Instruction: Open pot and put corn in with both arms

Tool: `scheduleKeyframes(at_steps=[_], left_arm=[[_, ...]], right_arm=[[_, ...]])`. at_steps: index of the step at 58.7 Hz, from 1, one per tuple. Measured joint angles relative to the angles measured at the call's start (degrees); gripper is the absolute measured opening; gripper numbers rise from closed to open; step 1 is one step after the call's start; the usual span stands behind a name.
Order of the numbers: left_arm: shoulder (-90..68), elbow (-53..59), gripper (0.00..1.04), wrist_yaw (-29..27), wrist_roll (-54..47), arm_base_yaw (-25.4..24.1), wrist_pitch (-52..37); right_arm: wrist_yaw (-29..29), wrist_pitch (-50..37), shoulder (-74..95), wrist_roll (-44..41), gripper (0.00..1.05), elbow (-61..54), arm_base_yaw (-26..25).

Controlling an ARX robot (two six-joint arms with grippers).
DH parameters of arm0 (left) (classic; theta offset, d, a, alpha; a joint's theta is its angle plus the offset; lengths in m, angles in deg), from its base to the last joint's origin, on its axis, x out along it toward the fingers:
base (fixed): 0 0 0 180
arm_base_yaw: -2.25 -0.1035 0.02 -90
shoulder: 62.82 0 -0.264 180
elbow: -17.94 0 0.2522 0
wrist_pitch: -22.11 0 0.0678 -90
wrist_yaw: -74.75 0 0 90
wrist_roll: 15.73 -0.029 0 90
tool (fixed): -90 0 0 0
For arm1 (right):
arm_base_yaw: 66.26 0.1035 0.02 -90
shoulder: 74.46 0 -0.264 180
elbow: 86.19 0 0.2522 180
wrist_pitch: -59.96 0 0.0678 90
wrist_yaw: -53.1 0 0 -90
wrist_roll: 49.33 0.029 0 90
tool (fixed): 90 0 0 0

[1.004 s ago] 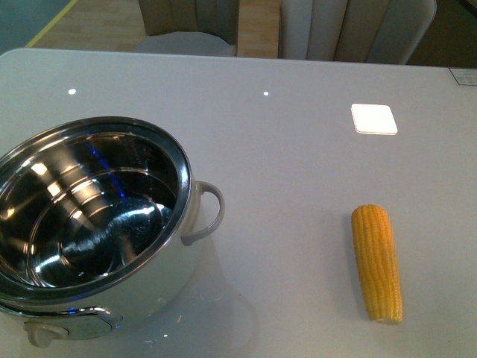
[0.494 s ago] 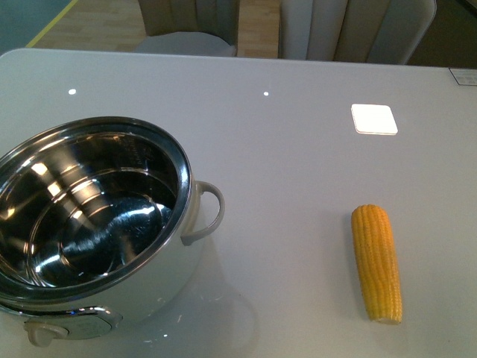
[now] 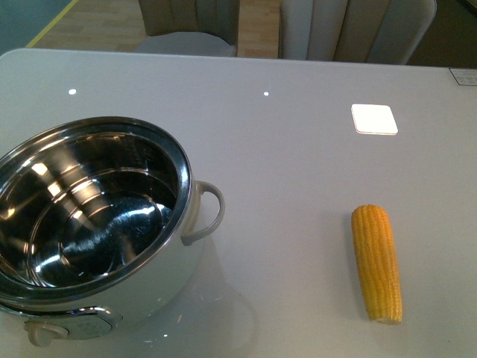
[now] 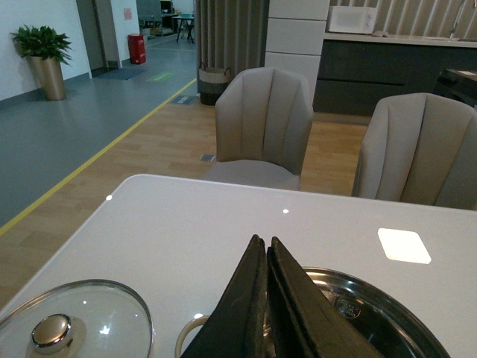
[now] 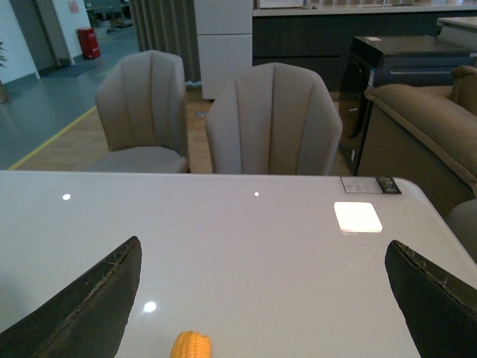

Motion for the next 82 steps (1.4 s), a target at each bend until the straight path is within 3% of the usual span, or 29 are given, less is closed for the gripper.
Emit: scheduleKeyframes(at_steps=[31, 37, 53, 62, 82], left_arm=[[9.8, 0.0, 0.03, 0.0, 0.0, 0.0, 9.8], [17.3, 0.0, 0.03, 0.0, 0.0, 0.0, 19.0], [19.5, 0.0, 0.04, 0.0, 0.0, 0.0, 19.8], [19.5, 0.0, 0.41, 0.0, 0.0, 0.0, 19.8], [19.5, 0.0, 0.99, 0.0, 0.0, 0.0, 19.8]], right_arm=[[0.0, 0.0, 0.0, 0.0, 0.96, 0.0, 0.0], [0.0, 0.0, 0.0, 0.0, 0.96, 0.0, 0.0], [0.0, 0.0, 0.0, 0.0, 0.96, 0.0, 0.0], [0.0, 0.0, 0.0, 0.0, 0.96, 0.0, 0.0], [0.0, 0.0, 0.0, 0.0, 0.96, 0.0, 0.0]])
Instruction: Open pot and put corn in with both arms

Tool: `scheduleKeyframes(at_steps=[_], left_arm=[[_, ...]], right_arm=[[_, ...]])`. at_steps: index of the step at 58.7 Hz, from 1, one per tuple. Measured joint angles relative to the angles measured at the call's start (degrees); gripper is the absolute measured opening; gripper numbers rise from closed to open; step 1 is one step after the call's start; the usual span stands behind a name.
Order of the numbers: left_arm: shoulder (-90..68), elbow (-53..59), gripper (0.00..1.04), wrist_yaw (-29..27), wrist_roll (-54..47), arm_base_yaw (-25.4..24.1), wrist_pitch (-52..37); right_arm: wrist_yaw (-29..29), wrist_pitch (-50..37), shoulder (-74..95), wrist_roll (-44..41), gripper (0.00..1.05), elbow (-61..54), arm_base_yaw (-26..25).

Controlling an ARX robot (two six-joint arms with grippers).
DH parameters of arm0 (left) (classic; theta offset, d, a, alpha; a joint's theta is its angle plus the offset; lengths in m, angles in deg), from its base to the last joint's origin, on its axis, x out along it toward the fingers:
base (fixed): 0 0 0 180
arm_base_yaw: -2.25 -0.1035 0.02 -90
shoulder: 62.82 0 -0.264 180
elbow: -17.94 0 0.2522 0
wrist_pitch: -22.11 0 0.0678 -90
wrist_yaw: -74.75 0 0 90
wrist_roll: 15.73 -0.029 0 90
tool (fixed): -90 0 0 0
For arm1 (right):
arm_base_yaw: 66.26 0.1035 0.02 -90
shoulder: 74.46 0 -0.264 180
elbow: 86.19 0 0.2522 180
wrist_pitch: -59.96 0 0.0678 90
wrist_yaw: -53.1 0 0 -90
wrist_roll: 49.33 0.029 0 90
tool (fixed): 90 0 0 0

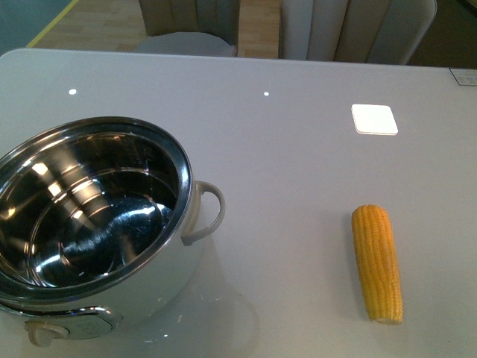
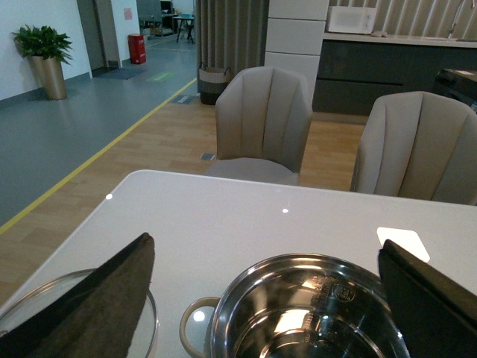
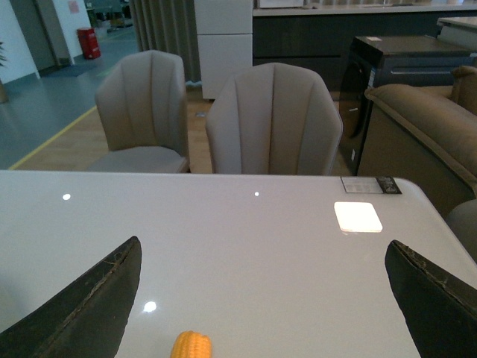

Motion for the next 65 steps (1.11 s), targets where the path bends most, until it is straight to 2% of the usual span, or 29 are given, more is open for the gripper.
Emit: scheduleKeyframes(at_steps=[17, 21, 24, 27, 33, 45, 51, 65], left_arm=[[0.0, 0.0, 0.98, 0.0, -0.1, 0.0, 0.0], [0.0, 0.0, 0.98, 0.0, -0.1, 0.0, 0.0], [0.0, 0.0, 0.98, 0.0, -0.1, 0.0, 0.0], [0.0, 0.0, 0.98, 0.0, -0.1, 0.0, 0.0], [0.0, 0.0, 0.98, 0.0, -0.1, 0.0, 0.0], [0.0, 0.0, 0.98, 0.0, -0.1, 0.0, 0.0], [0.0, 0.0, 0.98, 0.0, -0.1, 0.0, 0.0], [0.0, 0.0, 0.98, 0.0, -0.1, 0.0, 0.0]], right_arm=[[0.0, 0.9, 0.6, 0.4, 0.96, 0.3, 0.0], [-0.4, 20.1, 12.7, 4.4, 0.96, 8.3, 0.2], [-0.5, 26.8, 19.9, 5.5, 0.96, 10.8, 0.5], [-0.6, 27.5, 23.9, 6.4, 0.96, 11.0, 0.7], [-1.6, 21.7, 32.3, 7.3, 0.96, 11.0, 2.1], [-6.1, 0.2, 58.7, 8.4, 0.96, 12.7, 7.8], [-6.3, -8.4, 73.1, 9.9, 0.96, 16.9, 10.3], [-6.6, -18.2, 102.6, 12.7, 0.96, 28.9, 14.2]])
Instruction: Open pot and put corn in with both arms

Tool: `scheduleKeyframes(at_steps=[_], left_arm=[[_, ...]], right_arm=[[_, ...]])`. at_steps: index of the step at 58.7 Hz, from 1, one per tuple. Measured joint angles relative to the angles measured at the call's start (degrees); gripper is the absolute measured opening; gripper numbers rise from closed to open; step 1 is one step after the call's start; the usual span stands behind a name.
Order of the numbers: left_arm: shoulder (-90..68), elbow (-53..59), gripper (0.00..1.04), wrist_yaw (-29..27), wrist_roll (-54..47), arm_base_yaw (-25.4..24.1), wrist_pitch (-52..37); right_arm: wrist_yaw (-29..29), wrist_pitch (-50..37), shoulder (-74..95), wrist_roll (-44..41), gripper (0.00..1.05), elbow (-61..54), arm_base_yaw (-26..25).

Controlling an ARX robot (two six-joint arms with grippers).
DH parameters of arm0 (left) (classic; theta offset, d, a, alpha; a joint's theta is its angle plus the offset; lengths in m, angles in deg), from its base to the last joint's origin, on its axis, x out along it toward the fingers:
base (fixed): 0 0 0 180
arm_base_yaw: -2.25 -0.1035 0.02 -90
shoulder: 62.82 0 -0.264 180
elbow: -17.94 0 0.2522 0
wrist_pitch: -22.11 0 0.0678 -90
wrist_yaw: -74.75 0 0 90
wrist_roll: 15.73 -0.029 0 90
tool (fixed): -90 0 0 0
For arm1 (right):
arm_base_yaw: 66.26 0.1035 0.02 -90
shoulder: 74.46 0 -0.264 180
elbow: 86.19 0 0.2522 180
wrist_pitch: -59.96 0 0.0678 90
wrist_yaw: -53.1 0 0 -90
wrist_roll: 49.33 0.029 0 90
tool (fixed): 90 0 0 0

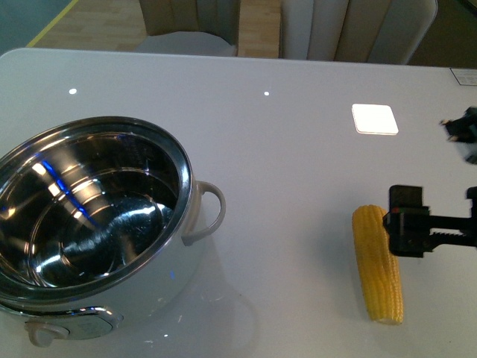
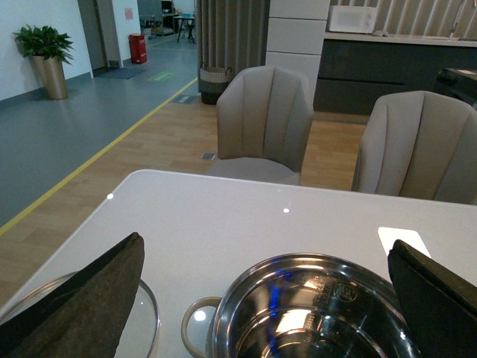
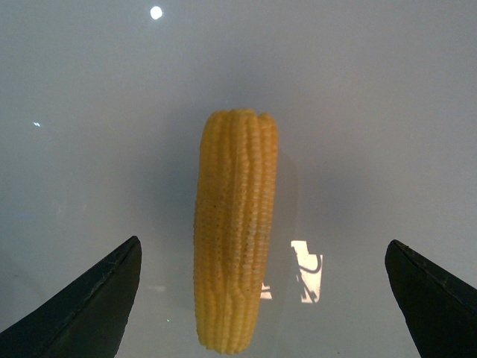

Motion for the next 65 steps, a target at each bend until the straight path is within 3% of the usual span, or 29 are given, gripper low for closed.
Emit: scheduleKeyframes(at_steps=[18, 32, 52, 65], left_arm=[[0.0, 0.0, 0.98, 0.0, 0.0, 0.0, 0.0], [0.0, 0.0, 0.98, 0.0, 0.0, 0.0, 0.0], [0.0, 0.0, 0.98, 0.0, 0.0, 0.0, 0.0], [0.0, 0.0, 0.98, 0.0, 0.0, 0.0, 0.0]], right_arm=[[-0.8, -5.3, 16.1, 0.4, 0.96, 6.3, 2.1], [1.3, -4.4, 21.8, 0.8, 0.95, 8.7, 2.4], [2.3, -3.3, 22.3, 0.9, 0.45, 8.7, 2.4], [3.4, -3.0, 19.2, 1.7, 0.26, 6.8, 1.6]])
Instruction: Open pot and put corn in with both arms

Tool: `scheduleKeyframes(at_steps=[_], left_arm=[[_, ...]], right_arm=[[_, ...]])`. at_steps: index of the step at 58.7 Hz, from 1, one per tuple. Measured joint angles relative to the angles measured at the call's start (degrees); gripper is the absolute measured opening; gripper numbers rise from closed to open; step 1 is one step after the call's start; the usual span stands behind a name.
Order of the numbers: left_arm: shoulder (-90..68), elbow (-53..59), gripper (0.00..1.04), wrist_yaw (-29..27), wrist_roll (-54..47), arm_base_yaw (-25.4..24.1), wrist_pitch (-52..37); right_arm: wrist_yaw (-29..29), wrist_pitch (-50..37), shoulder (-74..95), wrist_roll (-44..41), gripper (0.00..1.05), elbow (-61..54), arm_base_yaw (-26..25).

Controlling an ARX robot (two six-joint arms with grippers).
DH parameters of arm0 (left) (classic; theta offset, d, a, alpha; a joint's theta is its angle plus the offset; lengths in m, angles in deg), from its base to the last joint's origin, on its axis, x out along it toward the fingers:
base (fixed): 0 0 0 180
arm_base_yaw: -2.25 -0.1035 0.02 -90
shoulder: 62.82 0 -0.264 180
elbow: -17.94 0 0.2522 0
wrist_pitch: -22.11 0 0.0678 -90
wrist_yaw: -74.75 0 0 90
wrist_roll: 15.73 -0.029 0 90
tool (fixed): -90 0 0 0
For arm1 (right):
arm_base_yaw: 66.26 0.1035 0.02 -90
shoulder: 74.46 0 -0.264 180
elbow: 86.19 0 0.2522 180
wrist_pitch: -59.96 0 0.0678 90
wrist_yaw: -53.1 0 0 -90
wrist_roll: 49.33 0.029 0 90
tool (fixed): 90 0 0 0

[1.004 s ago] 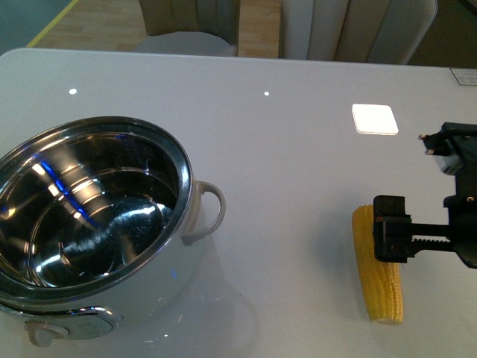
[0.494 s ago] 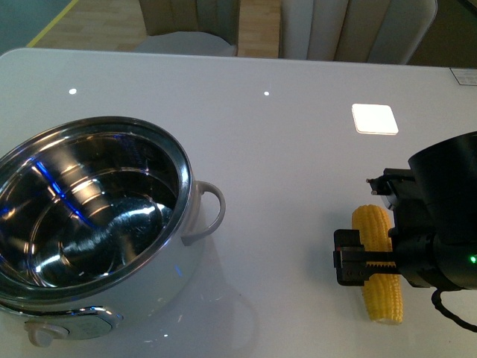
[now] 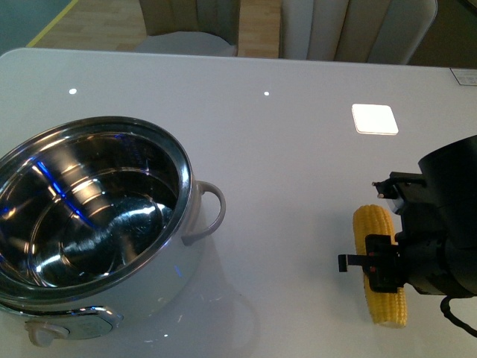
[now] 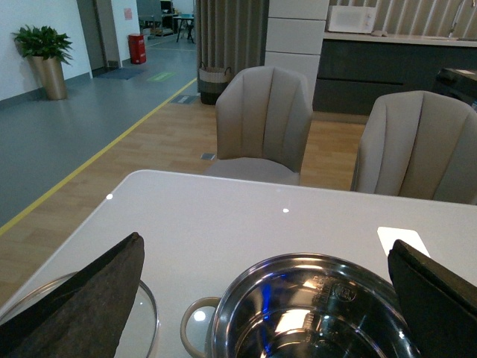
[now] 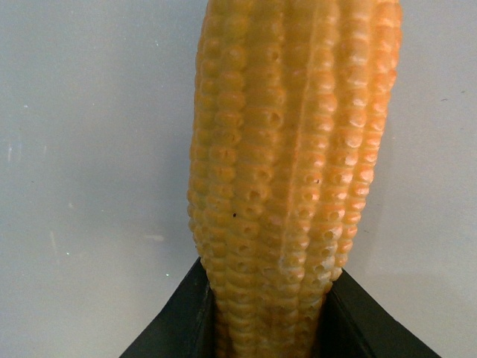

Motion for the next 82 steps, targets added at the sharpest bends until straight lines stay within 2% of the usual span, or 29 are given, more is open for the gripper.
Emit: scheduleKeyframes(at_steps=[15, 29, 53, 82], left_arm=[[0.0, 0.0, 0.98, 0.0, 0.0, 0.0, 0.0], [0.0, 0.0, 0.98, 0.0, 0.0, 0.0, 0.0], [0.0, 0.0, 0.98, 0.0, 0.0, 0.0, 0.0], [0.0, 0.0, 0.98, 0.0, 0.0, 0.0, 0.0]], right_arm=[[4.8, 5.9, -14.6, 4.6, 0.2, 0.1, -1.7], [9.5, 10.8, -21.7, 10.9, 0.18, 7.0, 2.8], [14.1, 12.2, -17.4, 24.9, 0.16, 19.8, 11.1], [16.9, 14.3, -4.4, 33.3, 0.15, 35.2, 18.1]])
